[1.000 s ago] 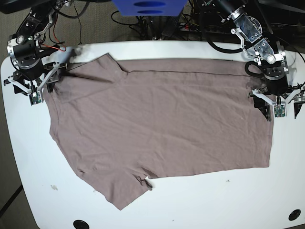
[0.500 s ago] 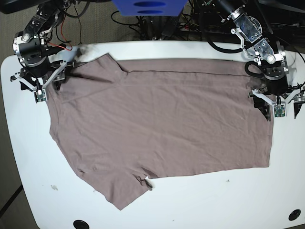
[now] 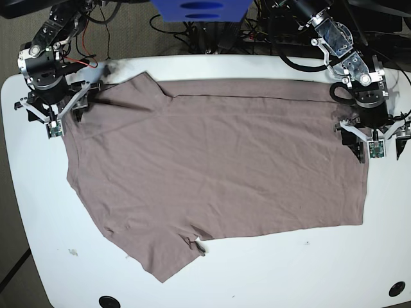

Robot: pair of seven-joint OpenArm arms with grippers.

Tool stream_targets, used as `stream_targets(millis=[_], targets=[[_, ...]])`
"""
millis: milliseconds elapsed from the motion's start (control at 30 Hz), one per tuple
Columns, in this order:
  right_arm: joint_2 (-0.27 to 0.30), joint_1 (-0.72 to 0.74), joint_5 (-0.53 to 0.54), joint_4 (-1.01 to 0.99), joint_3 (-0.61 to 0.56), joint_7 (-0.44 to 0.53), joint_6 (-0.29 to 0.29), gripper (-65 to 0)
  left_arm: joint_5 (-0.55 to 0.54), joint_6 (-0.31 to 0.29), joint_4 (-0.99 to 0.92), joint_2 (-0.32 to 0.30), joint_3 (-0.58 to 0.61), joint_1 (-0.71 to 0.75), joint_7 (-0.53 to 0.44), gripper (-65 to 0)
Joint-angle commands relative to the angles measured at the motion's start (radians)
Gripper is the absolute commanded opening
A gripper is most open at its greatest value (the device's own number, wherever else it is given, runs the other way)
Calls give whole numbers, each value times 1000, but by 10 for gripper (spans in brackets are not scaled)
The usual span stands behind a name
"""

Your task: Fold the T-shirt properly

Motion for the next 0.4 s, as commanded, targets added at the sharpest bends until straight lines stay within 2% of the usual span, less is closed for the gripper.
stream_targets(millis=[0,367], targets=[[6,2,3,19,4,17,-3,-304,-5,11,20,-4,-2,10,-23,-158],[6,2,3,22,7,18,-3,-304,-13,11,17,-12,1,36,-23,-158]])
